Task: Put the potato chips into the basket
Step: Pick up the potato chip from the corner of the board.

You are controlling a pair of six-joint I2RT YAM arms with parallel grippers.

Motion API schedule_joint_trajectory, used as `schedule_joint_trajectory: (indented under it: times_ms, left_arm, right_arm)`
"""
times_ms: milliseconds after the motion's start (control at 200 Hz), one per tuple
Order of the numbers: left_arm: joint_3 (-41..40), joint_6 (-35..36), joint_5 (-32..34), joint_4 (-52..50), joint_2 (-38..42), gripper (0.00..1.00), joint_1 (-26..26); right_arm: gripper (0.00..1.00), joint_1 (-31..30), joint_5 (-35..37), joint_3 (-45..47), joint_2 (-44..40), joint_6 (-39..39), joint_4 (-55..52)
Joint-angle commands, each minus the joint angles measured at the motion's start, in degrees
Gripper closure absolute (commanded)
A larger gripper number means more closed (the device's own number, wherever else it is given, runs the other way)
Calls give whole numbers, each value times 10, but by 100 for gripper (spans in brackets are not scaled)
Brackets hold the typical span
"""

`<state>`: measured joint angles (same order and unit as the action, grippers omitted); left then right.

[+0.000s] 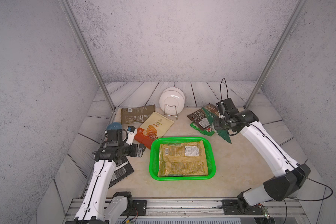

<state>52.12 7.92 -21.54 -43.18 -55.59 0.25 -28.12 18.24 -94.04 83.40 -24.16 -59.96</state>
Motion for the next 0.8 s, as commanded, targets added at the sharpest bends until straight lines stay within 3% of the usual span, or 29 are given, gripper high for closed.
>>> schedule_joint_trajectory:
  times_ms: [0,470,666,796]
  left_arm:
    - [-3,4,2,-1,7,0,-3]
    - [-5,2,10,1,10,0,-3]
    - [-5,2,11,1,9,0,-3]
    - [-5,3,9,1,9,0,-3]
  right_arm:
    - [100,-48,53,1,-63,-48,-20]
    - [100,-323,151,54,-109,-203,-21]
    - [100,-406,212,33,-72,-272,-43]
    - [100,-426,231,32,-50,-297,-35]
